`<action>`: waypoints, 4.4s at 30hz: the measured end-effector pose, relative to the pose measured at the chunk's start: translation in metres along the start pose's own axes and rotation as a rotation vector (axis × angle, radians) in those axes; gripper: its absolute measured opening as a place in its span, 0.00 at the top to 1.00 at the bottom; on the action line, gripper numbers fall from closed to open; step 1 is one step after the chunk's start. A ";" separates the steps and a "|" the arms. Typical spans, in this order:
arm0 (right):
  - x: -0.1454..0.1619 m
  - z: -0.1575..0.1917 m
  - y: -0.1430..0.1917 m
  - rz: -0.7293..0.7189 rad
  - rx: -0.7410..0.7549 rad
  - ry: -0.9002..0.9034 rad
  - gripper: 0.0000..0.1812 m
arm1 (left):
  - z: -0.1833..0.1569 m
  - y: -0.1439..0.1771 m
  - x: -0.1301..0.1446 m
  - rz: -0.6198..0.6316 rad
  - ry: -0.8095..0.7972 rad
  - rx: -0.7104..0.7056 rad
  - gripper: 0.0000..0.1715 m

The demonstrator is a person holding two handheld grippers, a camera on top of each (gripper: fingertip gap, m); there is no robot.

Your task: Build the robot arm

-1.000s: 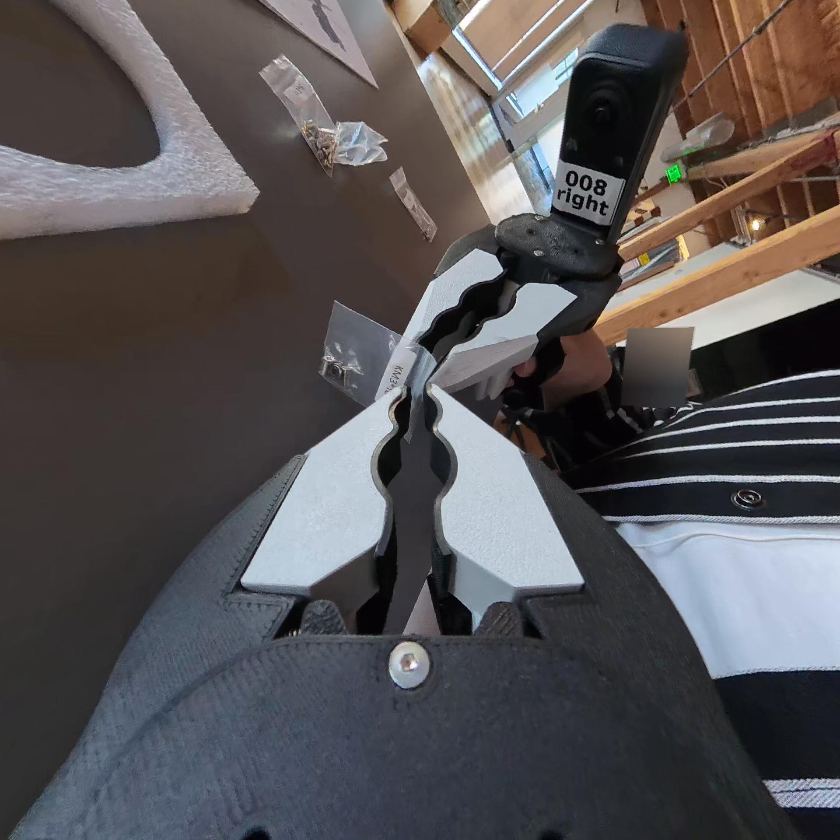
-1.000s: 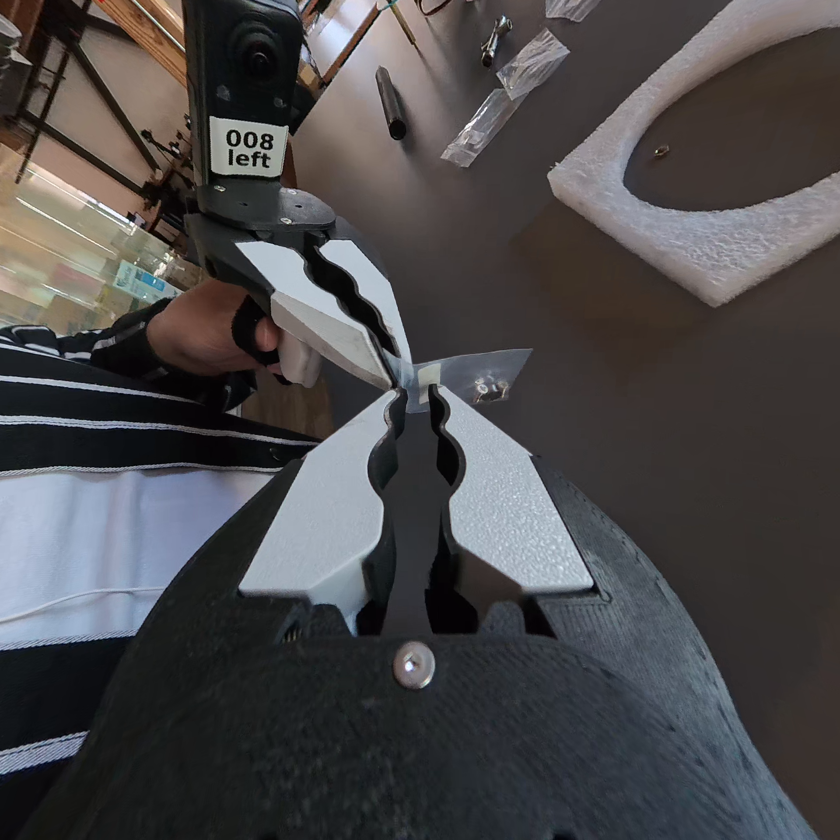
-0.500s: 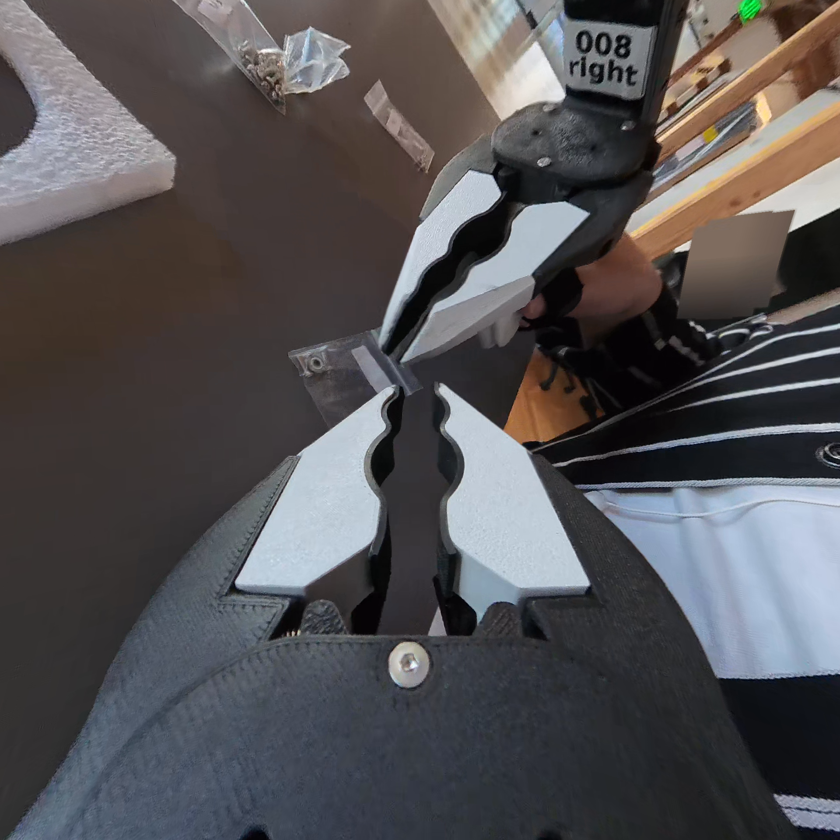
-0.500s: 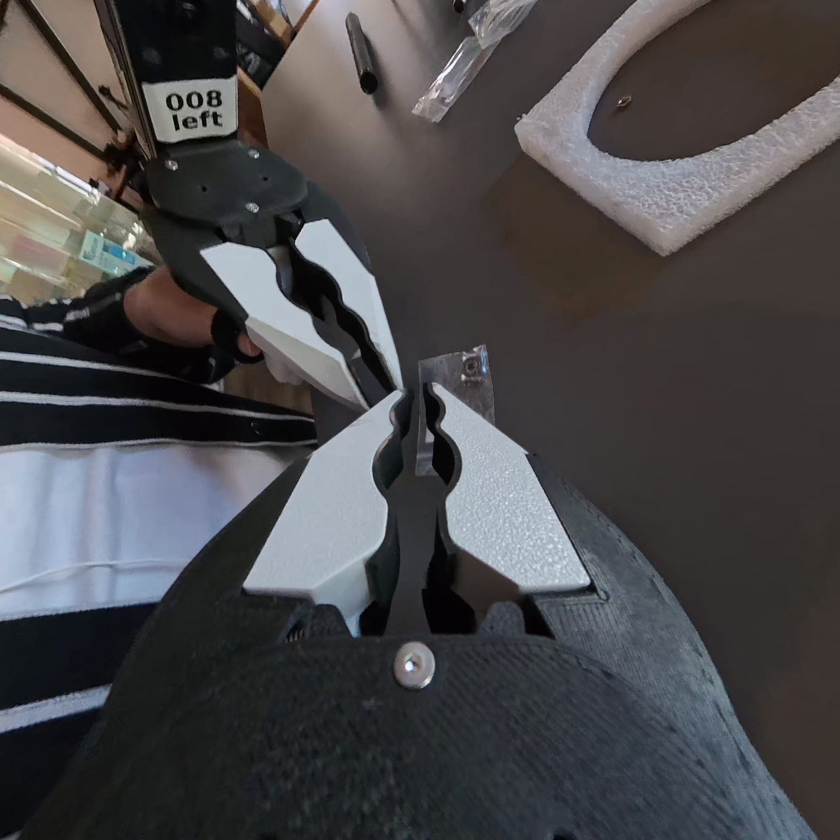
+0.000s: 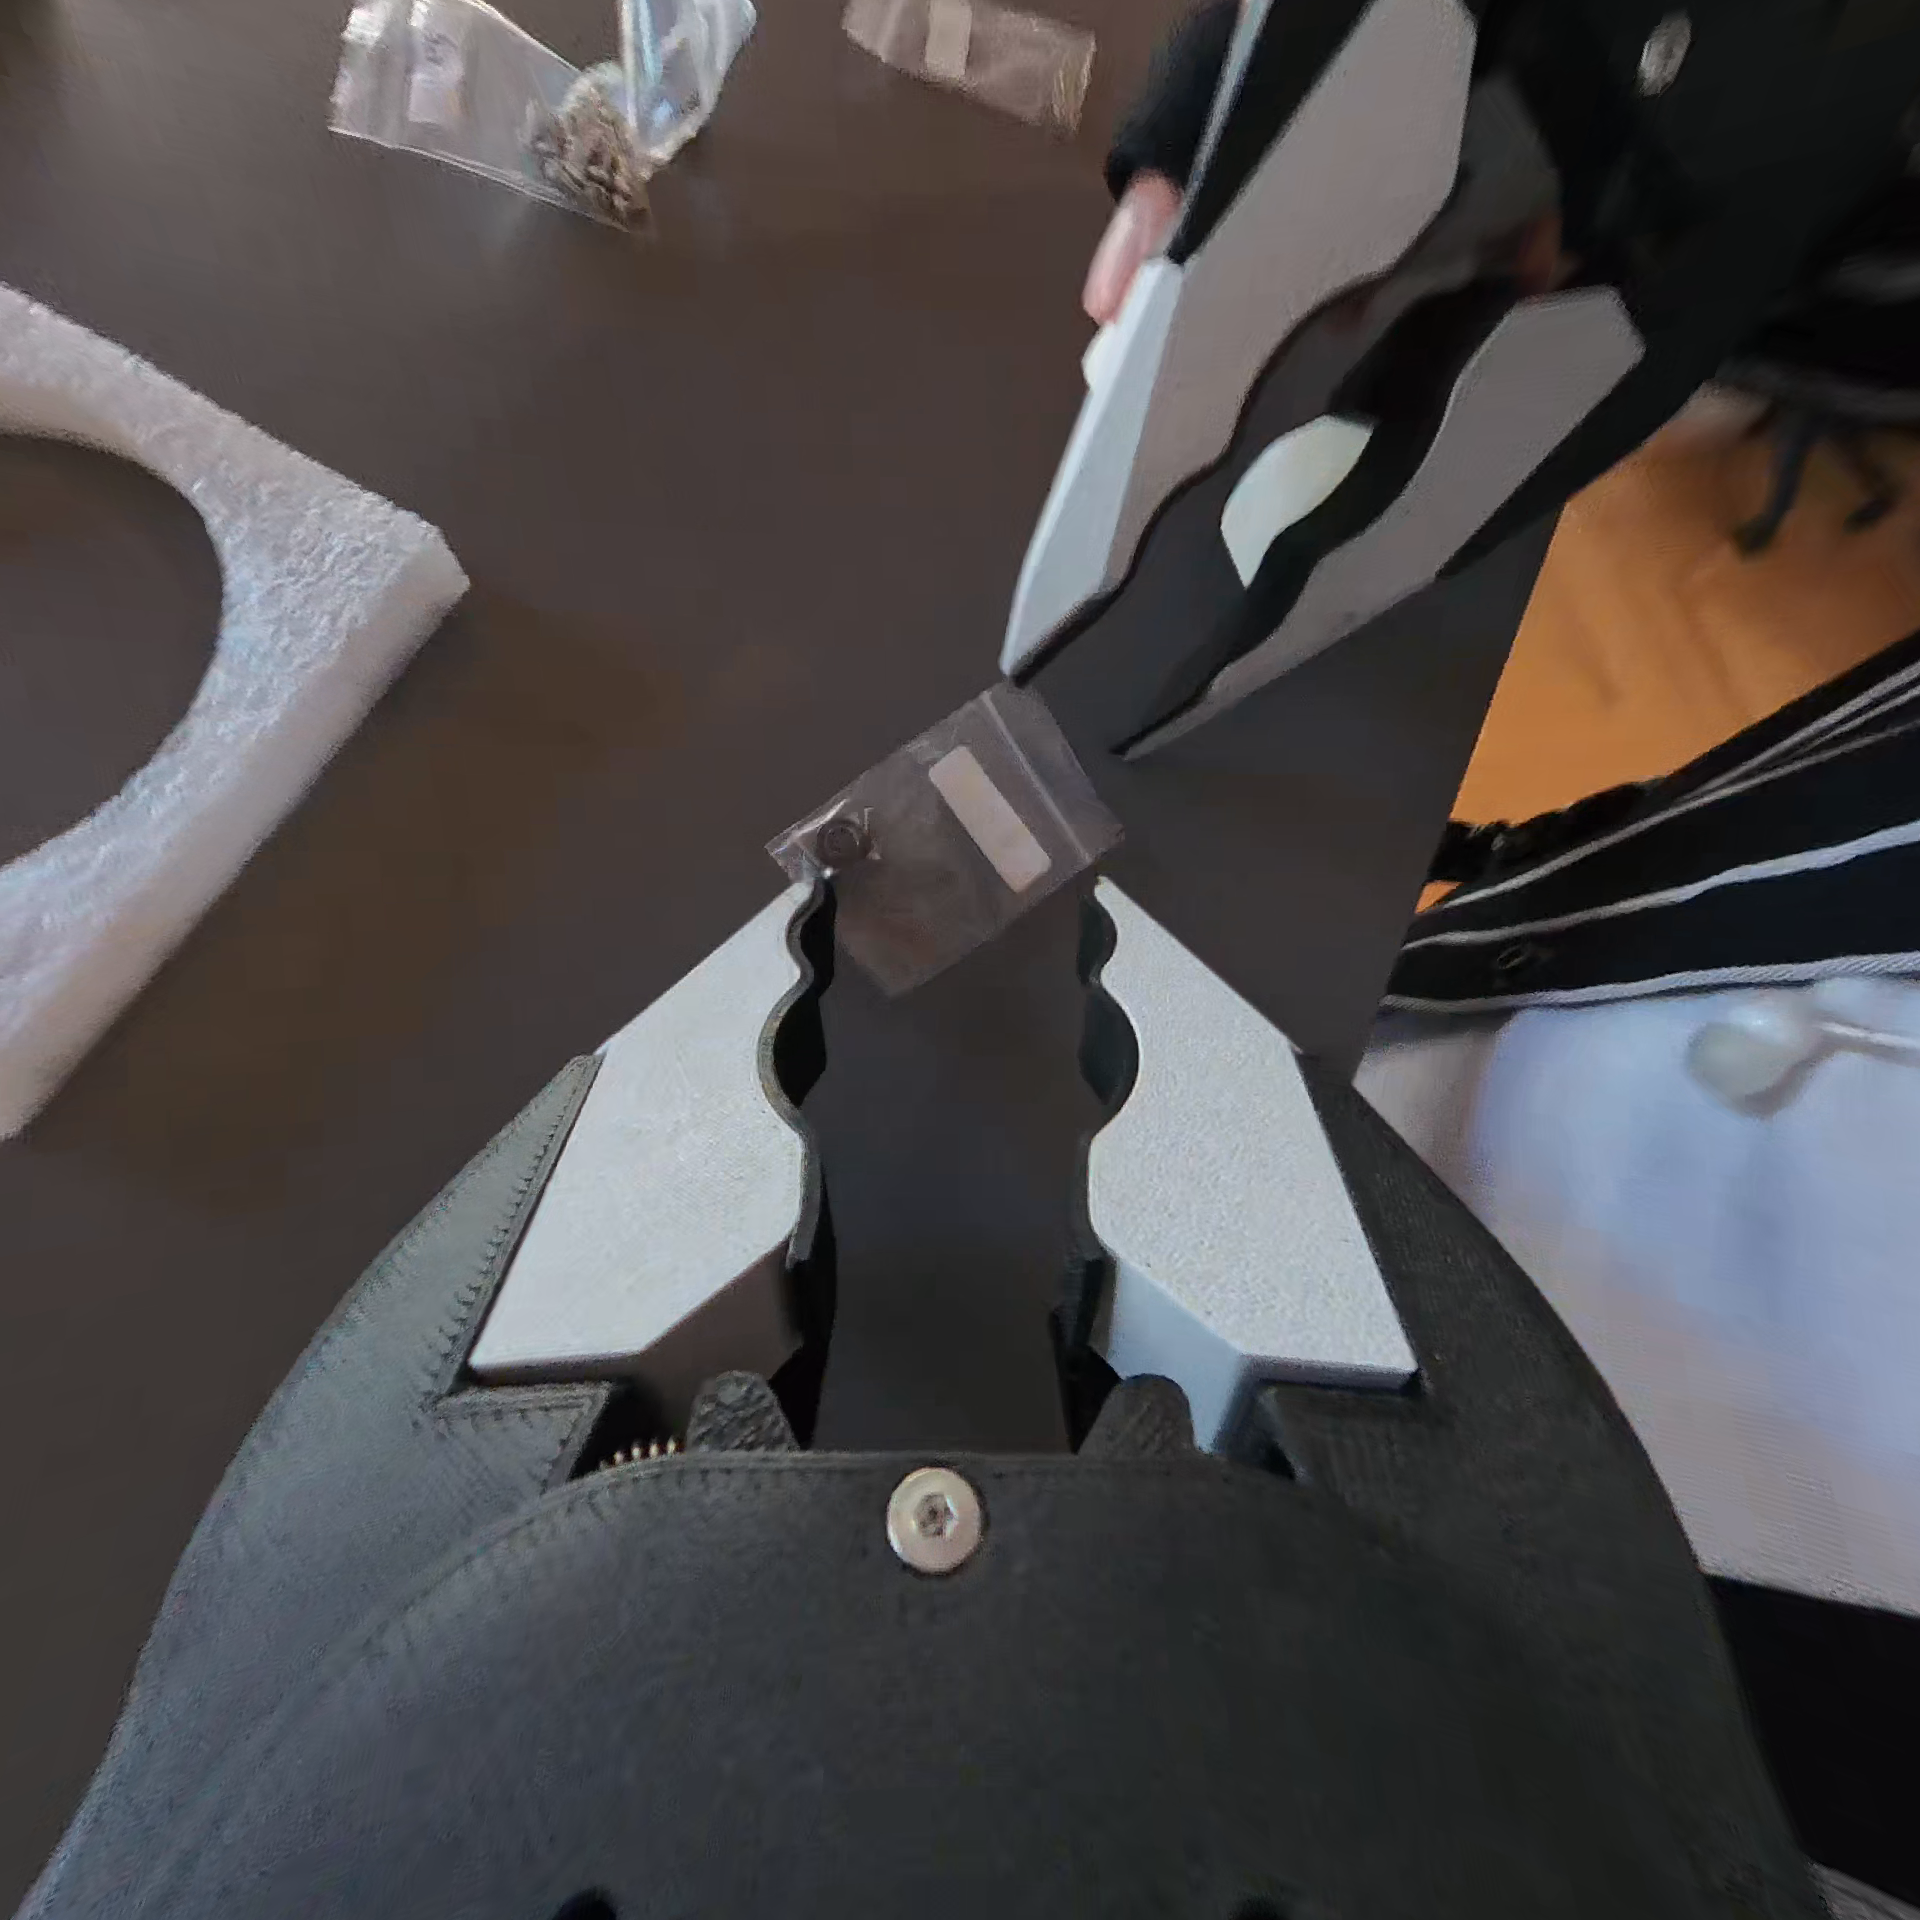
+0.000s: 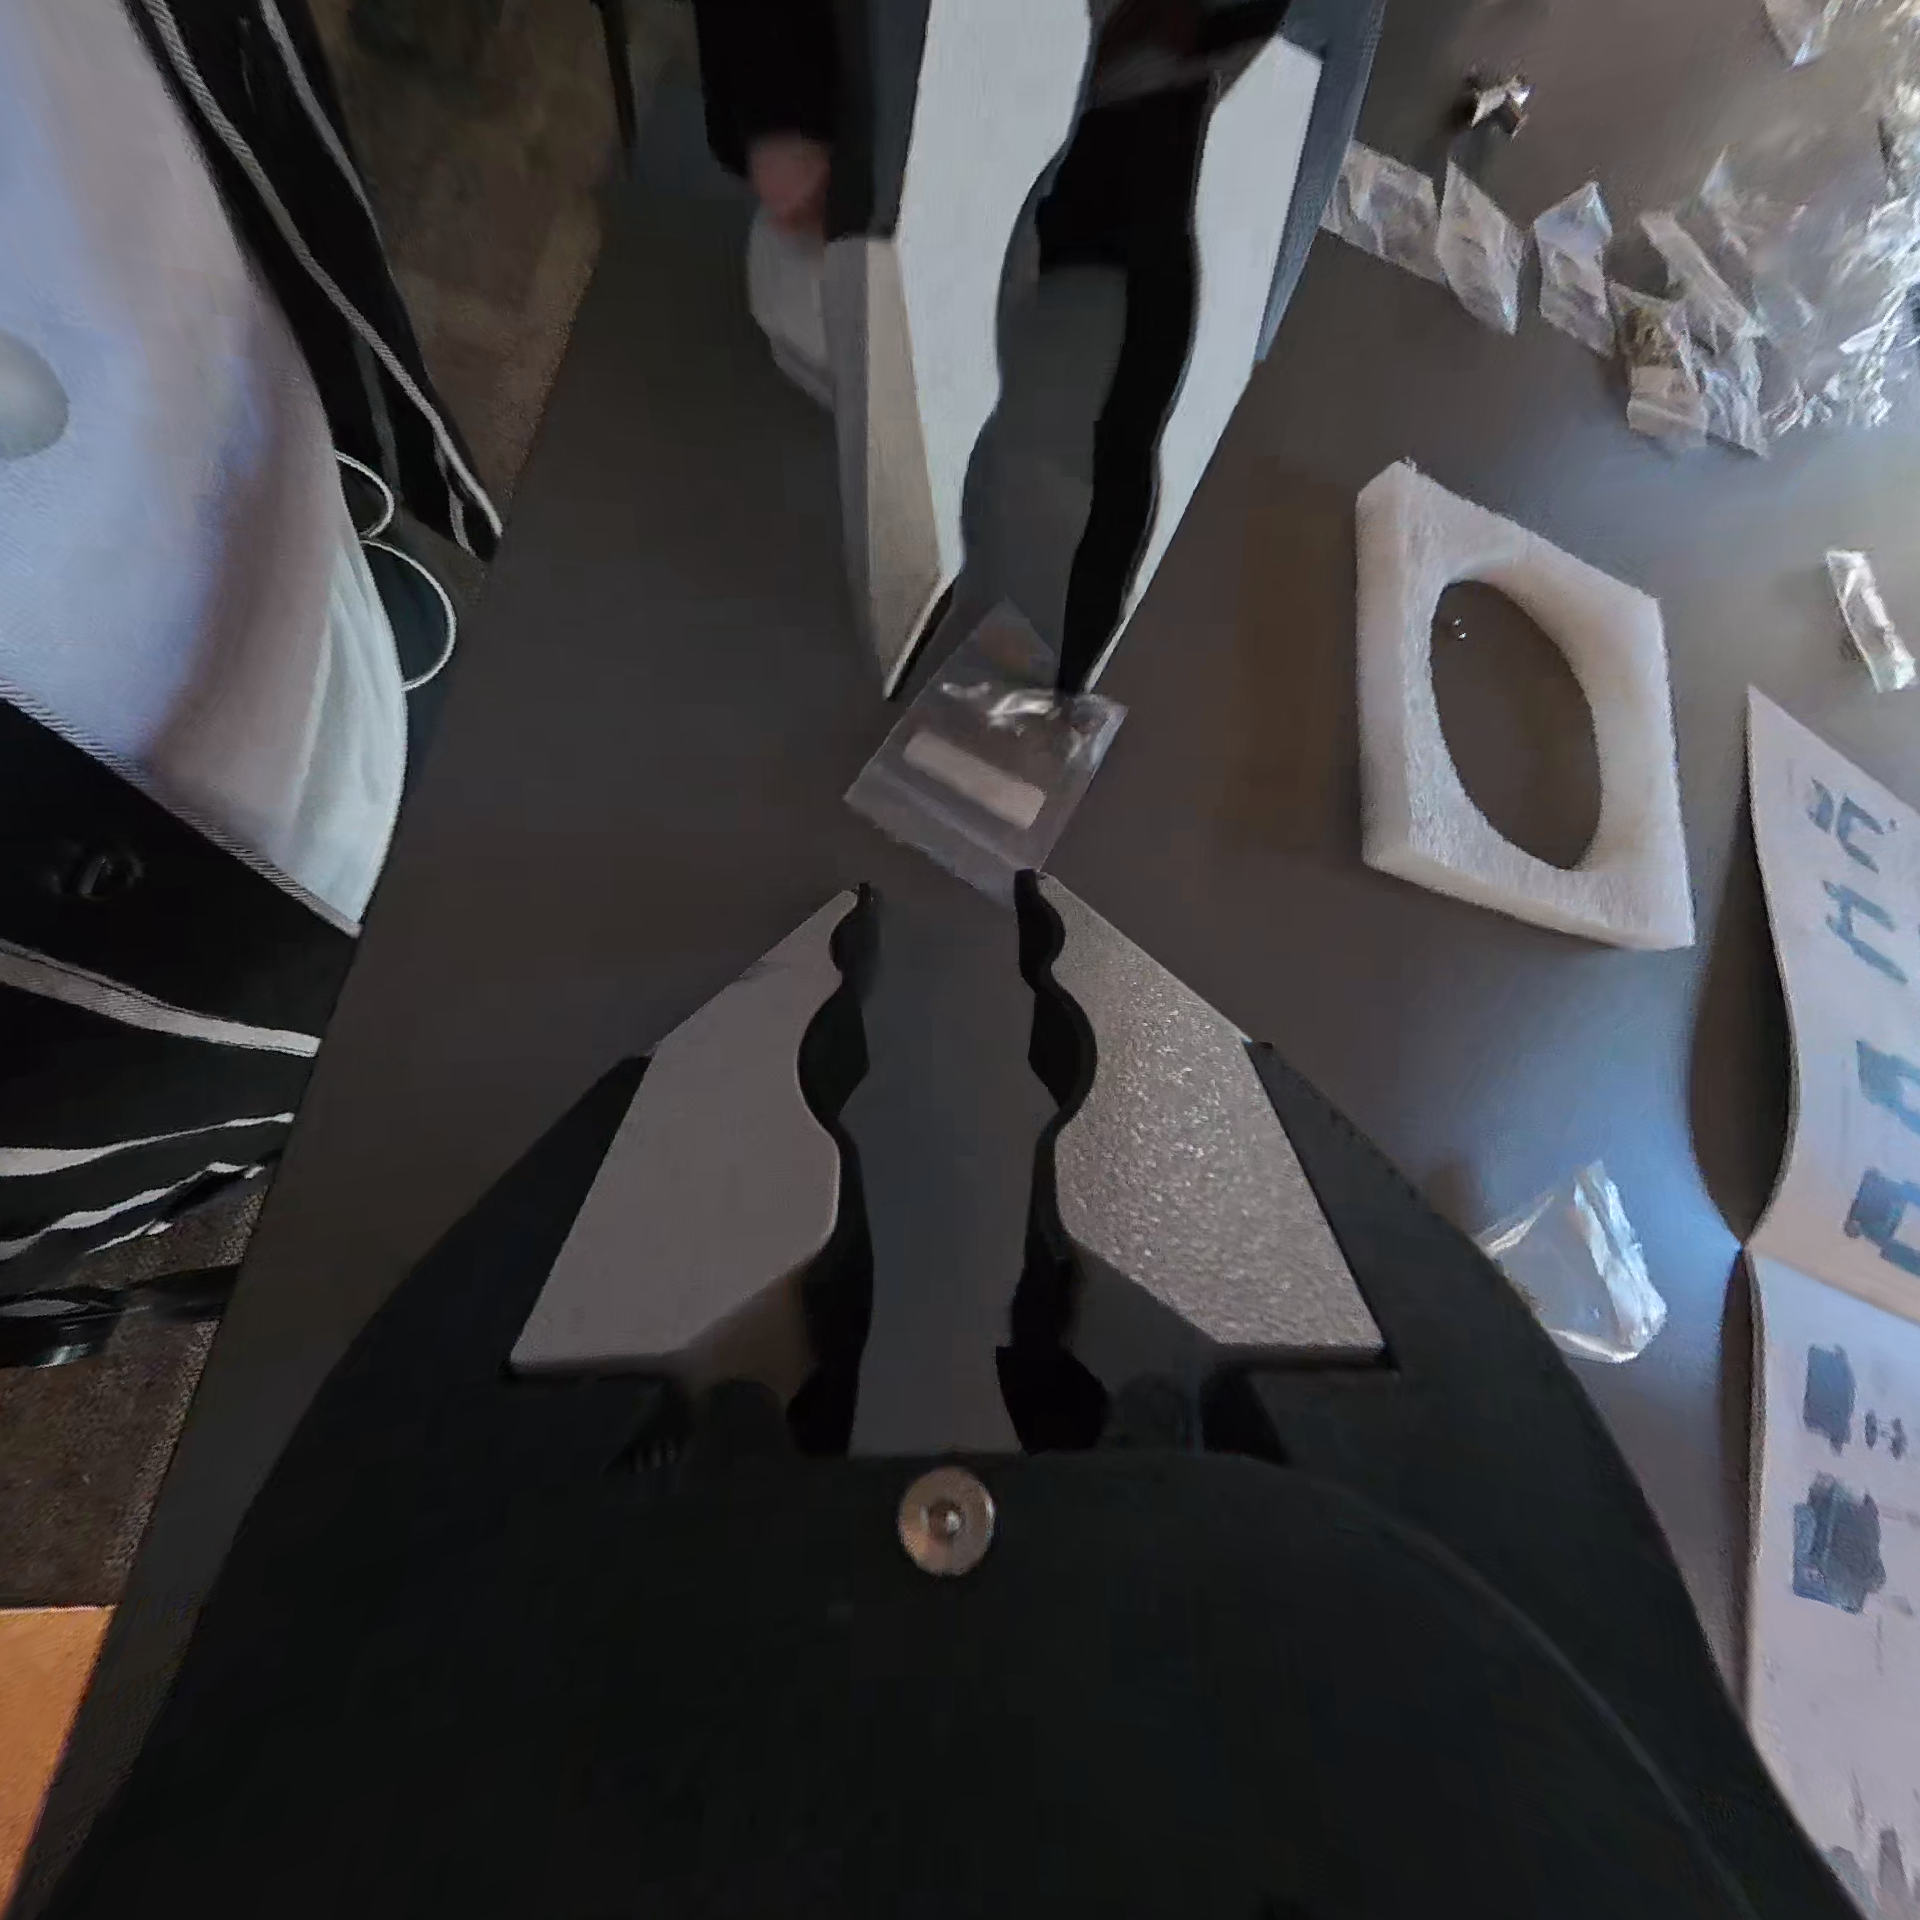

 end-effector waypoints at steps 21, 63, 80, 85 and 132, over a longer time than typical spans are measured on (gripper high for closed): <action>-0.024 -0.044 -0.003 -0.381 -0.009 -1.108 1.00 | 0.008 0.047 -0.037 -0.321 0.444 0.000 1.00; -0.058 -0.037 -0.030 0.071 0.677 -0.111 1.00 | 0.029 0.026 -0.026 -0.634 0.973 0.091 0.91; -0.048 -0.034 -0.035 -0.140 0.456 -0.589 0.91 | 0.031 0.023 -0.012 -0.571 0.916 0.055 1.00; -0.037 -0.036 -0.032 -0.244 0.321 -0.864 0.91 | 0.031 0.015 -0.004 -0.538 0.932 0.066 1.00; -0.003 -0.052 0.008 -0.519 -0.054 -1.212 0.93 | 0.012 0.003 -0.041 -0.508 0.761 0.214 1.00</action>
Point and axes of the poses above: each gripper's, where its closed fingertips meet, y back along the fingers, x out of its underside, z = x × y across the jaws, the point moved 6 cm from there along y, back along the fingers, and after that the axes turned 10 degrees about -z, right-handed, at the moved point
